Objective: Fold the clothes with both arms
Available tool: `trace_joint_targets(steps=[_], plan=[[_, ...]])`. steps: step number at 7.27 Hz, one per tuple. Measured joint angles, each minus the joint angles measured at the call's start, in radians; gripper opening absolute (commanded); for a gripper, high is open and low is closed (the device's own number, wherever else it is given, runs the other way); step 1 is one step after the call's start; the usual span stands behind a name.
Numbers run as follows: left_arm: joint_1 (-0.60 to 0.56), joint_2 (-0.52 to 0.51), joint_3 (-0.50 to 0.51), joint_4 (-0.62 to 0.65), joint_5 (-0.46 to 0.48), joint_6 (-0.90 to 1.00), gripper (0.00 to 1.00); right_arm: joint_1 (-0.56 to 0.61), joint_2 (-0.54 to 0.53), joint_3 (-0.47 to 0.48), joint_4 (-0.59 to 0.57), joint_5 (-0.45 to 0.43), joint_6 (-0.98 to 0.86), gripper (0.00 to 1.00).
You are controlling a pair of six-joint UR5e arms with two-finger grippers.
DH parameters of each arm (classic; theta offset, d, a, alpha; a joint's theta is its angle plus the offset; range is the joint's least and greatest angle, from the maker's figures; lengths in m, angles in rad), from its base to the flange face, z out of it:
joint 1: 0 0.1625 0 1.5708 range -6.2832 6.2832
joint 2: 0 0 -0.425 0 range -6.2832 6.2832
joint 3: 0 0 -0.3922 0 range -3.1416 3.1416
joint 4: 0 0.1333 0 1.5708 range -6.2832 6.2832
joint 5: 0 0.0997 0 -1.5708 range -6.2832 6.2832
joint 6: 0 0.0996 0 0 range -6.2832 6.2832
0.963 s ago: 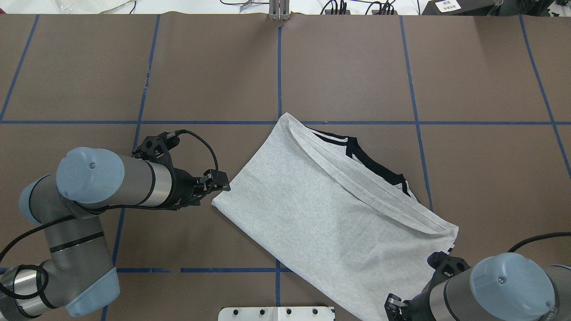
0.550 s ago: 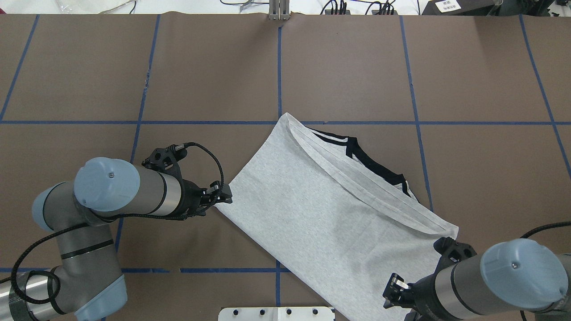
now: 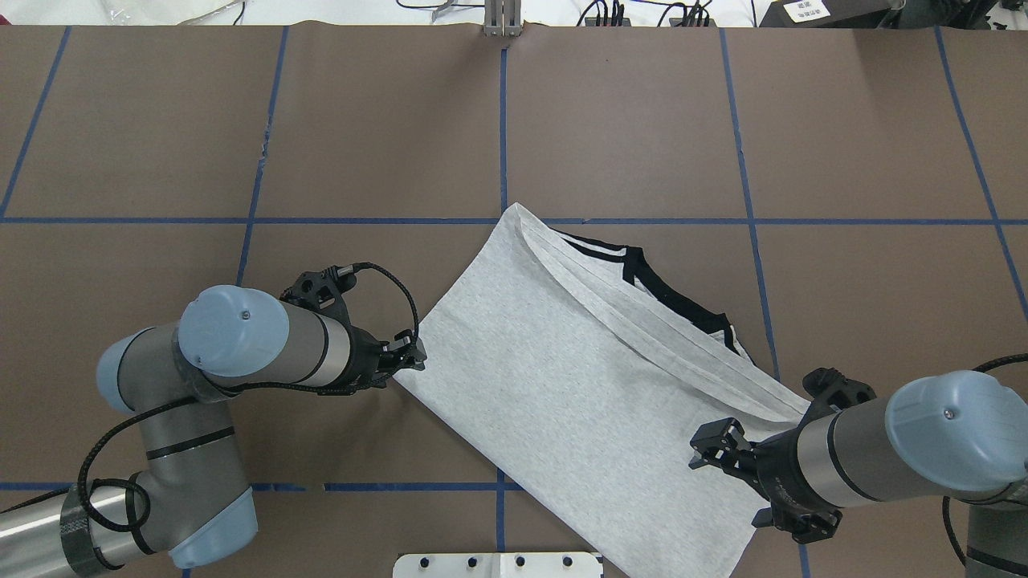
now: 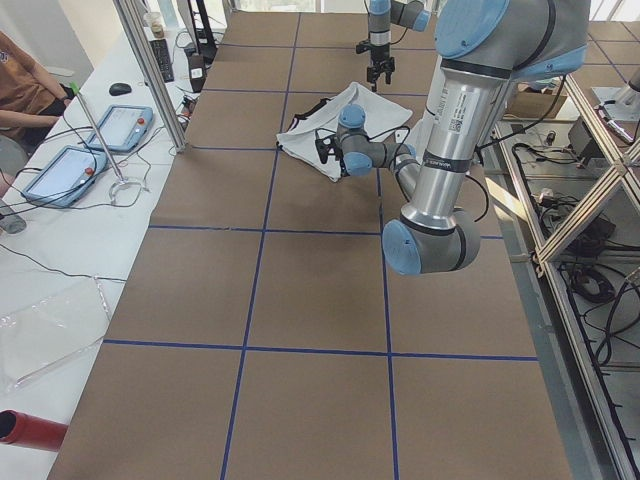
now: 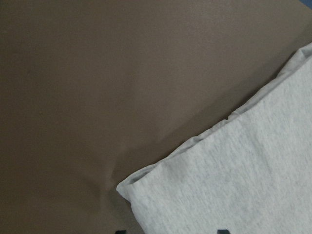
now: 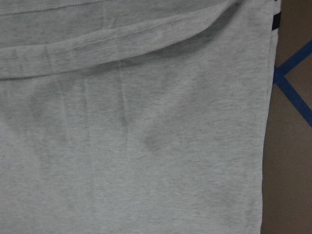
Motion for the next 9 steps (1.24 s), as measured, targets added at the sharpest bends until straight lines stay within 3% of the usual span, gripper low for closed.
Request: trace_joint_targets(steps=[2,3,7,9], plan=[[0.000,-0.003,0.020,-0.001,0.001,0.001,0.10,0.009,0.009,-0.009,0.001,-0.001,0.000,1.00],[-0.002,-0.003,0.025,-0.001,0.001,0.001,0.00,0.011,0.014,-0.014,0.002,-0.001,0.000,1.00],[-0.057,-0.002,0.034,-0.003,0.028,0.019,0.00,0.020,0.031,-0.021,0.008,-0.002,0.000,1.00],[-0.176,-0.090,0.122,-0.011,0.036,0.077,0.00,0.034,0.060,-0.022,0.009,-0.002,0.000,1.00]])
